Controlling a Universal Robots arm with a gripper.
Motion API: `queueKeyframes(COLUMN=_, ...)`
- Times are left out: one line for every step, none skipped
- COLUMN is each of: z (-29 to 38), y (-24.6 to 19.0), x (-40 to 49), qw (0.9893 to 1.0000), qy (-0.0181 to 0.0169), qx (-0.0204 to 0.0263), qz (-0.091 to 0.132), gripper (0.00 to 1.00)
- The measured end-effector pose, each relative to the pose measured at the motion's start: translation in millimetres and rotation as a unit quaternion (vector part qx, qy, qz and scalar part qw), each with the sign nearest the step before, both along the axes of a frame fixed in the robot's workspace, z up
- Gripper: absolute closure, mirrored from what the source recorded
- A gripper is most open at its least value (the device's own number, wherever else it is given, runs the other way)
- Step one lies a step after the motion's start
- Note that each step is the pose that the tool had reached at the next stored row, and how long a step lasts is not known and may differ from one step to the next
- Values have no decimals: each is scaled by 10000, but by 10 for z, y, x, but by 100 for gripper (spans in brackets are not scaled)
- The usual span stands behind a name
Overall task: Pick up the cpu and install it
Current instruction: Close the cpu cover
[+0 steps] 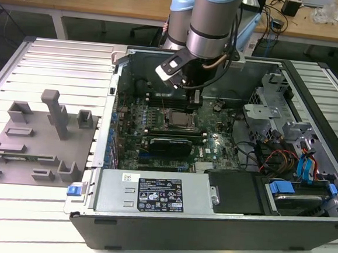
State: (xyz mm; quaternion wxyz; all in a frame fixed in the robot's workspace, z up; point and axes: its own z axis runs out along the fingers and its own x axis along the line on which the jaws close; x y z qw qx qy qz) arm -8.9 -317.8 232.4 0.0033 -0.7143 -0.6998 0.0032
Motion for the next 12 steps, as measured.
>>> queueKeyframes(z=-5, y=-1, x=-18, qw=10000, qy=-1, qx=-1, qz=1, gripper=89)
queueKeyframes(z=-14, y=-2, x=-54, qw=10000, qy=-2, qx=0, qz=0, gripper=89)
queueKeyframes(z=-19, y=-2, x=-79, qw=10000, qy=-1, qx=-1, qz=0, gripper=89)
queueKeyframes(z=-23, y=-2, x=-95, qw=10000, qy=-2, qx=0, qz=1, gripper=89)
queueKeyframes(z=-23, y=-2, x=-99, qw=10000, qy=-2, qx=0, qz=0, gripper=89)
queueKeyframes(z=-23, y=-2, x=-100, qw=10000, qy=-2, qx=-1, qz=1, gripper=89)
queueKeyframes(z=-24, y=-2, x=-100, qw=10000, qy=-2, qx=0, qz=1, gripper=89)
queueKeyframes(z=-24, y=-2, x=-100, qw=10000, qy=-2, qx=0, qz=1, gripper=89)
queueKeyframes(z=-24, y=-2, x=-101, qw=10000, qy=-2, qx=0, qz=1, gripper=89)
queueKeyframes(z=-24, y=-2, x=-101, qw=10000, qy=-2, qx=0, qz=9, gripper=89)
queueKeyframes(z=-24, y=-2, x=-101, qw=10000, qy=-2, qx=0, qz=21, gripper=89)
queueKeyframes(z=-24, y=-2, x=-101, qw=10000, qy=-2, qx=0, qz=40, gripper=89)
